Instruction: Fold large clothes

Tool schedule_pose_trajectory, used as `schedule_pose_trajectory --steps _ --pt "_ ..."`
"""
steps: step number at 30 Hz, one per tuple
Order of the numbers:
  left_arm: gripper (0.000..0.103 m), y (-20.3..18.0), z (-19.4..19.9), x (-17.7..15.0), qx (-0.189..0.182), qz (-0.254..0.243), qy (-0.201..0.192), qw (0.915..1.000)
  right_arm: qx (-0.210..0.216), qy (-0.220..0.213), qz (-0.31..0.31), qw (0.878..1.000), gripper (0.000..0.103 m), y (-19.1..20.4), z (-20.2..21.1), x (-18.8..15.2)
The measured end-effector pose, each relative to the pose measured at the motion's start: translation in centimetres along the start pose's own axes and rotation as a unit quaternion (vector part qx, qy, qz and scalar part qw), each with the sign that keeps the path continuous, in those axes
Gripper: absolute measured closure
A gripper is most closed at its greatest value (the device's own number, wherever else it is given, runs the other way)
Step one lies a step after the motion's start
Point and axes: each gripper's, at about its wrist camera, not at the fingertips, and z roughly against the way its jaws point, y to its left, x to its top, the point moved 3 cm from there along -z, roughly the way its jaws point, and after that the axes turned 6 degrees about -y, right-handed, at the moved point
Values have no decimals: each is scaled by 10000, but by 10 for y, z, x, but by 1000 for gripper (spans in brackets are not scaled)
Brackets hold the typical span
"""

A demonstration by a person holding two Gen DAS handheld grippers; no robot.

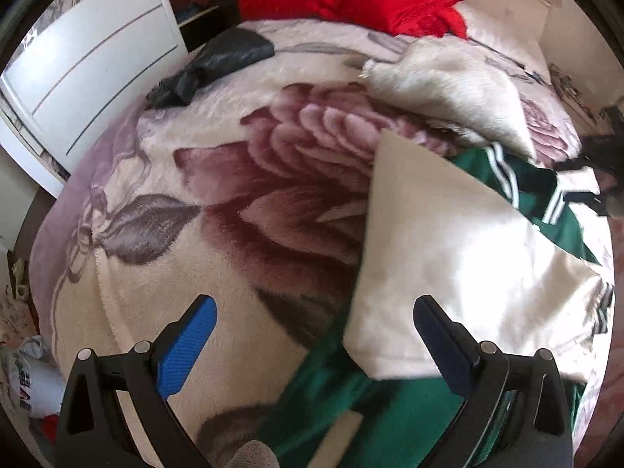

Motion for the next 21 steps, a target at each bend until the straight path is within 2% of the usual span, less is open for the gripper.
schedule_pose_trajectory --steps 3,5,8,10,13,15,18,19,20,21 --pt "0 -17 12 -9 134 -102 67 9998 -555 -20 -35 9985 44 -41 50 -15" --pt "0 -31 8 -17 379 -259 122 9989 -704 55 -205 9973 44 -64 63 -17" --pt "0 -56 -12 -35 629 -534 342 9960 -782 244 -251 9963 44 -79 46 -16" --pt "0 -69 -30 -49 699 -710 557 9935 -964 341 463 9937 44 -60 11 -15" --pt "0 -77 -48 -62 989 -978 779 9872 -1208 552 1985 9711 44 -23 -37 -20" --pt "0 -79 -56 -68 1135 -947 914 9848 -1336 827 2857 9454 44 -8 -64 -28" --pt "0 -79 -61 -76 1372 -747 1062 9820 -1631 1142 3674 9085 44 -2 -95 -37" --pt "0 -78 -62 -77 1451 -668 1091 9811 -1666 1229 3766 9029 44 -3 -101 -38" --pt "0 -78 -61 -78 1508 -598 1093 9807 -1642 1257 3764 9031 51 -5 -104 -38" --pt "0 -77 -60 -78 1545 -526 1083 9806 -1495 1236 3727 9074 78 -5 -103 -40"
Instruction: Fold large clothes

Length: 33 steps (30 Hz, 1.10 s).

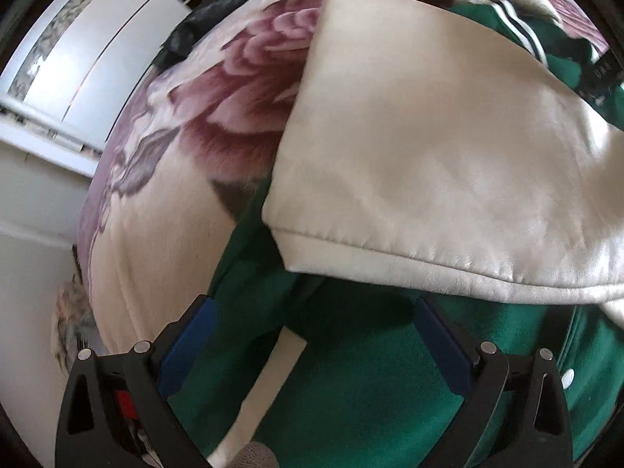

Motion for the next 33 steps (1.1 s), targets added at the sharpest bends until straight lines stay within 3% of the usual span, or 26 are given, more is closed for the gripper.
schedule_pose_trajectory --steps 1,2,5,7,8,9,10,11,12,14,19,20,22,24,27,28,29,30,31,32,33 --pt "0 2 0 -1 16 114 1 9999 149 15 39 9999 94 4 0 -1" --pt "0 3 1 -2 24 219 6 9998 61 -15 120 9999 103 7 2 -3" --pt "0 1 2 -4 88 280 24 9996 -395 -471 310 9976 103 4 12 -6" --pt "0 -1 7 -4 140 246 -42 9996 -469 -672 -101 9966 103 -21 15 -2" --pt "0 -2 12 -2 157 229 -100 9996 -98 -606 -447 9971 103 -35 16 0" --pt "0 -4 20 -2 135 219 -188 9995 631 -521 -972 9919 103 -51 20 0" --pt "0 -6 26 -1 96 209 -259 9994 1199 -549 -1430 9809 102 -66 30 -4" --pt "0 -8 33 0 62 190 -347 9992 1477 -617 -1782 9709 94 -81 43 -13" --pt "0 -10 41 0 25 183 -424 9989 1590 -703 -2090 9623 72 -100 60 -27" --pt "0 -18 56 -2 -128 237 -516 9983 1668 -859 -2490 9501 47 -136 90 -61" --pt "0 -51 88 -16 -372 345 -569 9971 769 -826 -3259 9386 47 -228 116 -152" --pt "0 -56 90 -18 -373 332 -554 9972 684 -752 -3519 9305 47 -246 112 -170" --pt "0 -73 92 -28 -403 284 -436 9978 898 -613 -4093 9059 47 -271 94 -197" --pt "0 -92 87 -41 -484 188 -223 9984 1177 -496 -4485 8846 46 -268 70 -221" --pt "0 -112 80 -59 -593 79 32 9982 1960 -208 -4804 8546 45 -251 30 -242" --pt "0 -117 79 -62 -605 35 68 9981 2302 -122 -5008 8343 45 -245 17 -250" --pt "0 -121 79 -66 -616 -25 91 9981 2596 -267 -5167 8155 69 -240 10 -254" --pt "0 -124 79 -68 -638 -66 84 9979 2538 -397 -5135 8187 88 -236 12 -252" --pt "0 -125 79 -69 -692 -100 73 9975 2273 -463 -4916 8394 91 -232 15 -247" --pt "0 -126 80 -71 -725 -124 70 9973 1757 -648 -4419 8773 96 -228 29 -238" --pt "0 -126 79 -71 -742 -132 63 9971 1383 -777 -4111 8977 96 -228 38 -234"
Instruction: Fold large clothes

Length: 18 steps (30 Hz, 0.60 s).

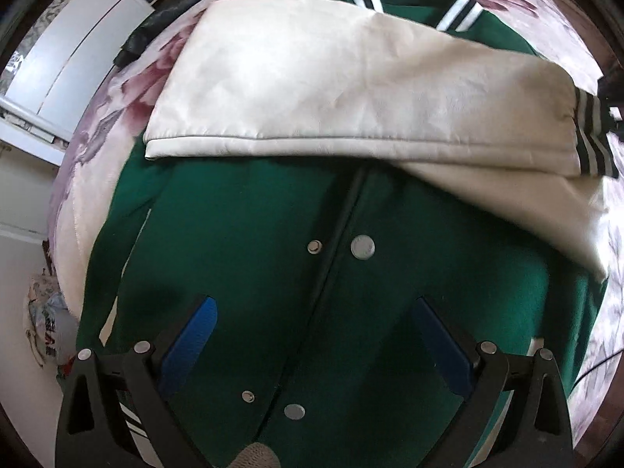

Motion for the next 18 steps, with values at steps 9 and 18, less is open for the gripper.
schedule_pose_trajectory --steps 9,18 --pt "0 -4 10 -3 -151 13 15 9999 168 54 -184 9997 58 -52 55 -14" --pt "0 -6 19 -37 -58 90 275 9996 345 1345 143 9902 56 -92 61 -177"
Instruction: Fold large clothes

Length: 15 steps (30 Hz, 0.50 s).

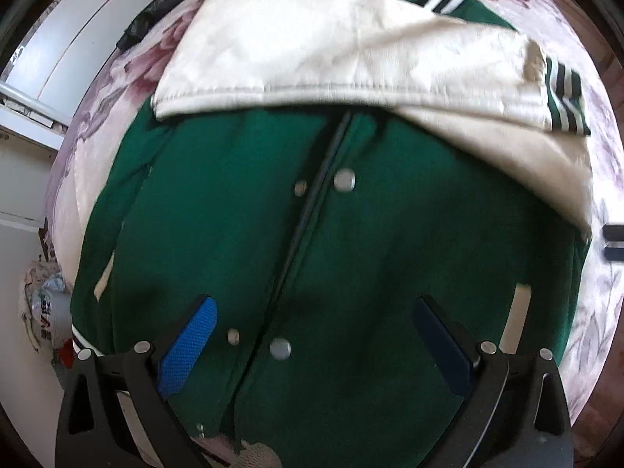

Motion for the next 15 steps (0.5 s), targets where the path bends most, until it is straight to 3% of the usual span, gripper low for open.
schedule_pose_trajectory --steps 3,5,9,12,14,15 --pt "0 0 -4 -13 91 -134 124 9998 656 18 -404 9970 61 -8 -31 -30" --pt "0 2 -4 -17 162 -247 160 9994 755 -169 -623 9951 94 -15 -42 -42" --pt "0 8 -3 -24 280 -414 145 9986 -11 -678 -566 9961 97 -30 -29 -61" --pt "0 16 -2 -32 366 -472 194 9980 -526 -670 -52 9964 96 -7 -41 -45" --pt "0 25 0 -35 357 -402 257 9982 -546 -467 176 9973 94 -4 -42 -44" --pt "0 32 2 -38 340 -320 295 9985 -416 -393 181 9982 88 -5 -36 -46"
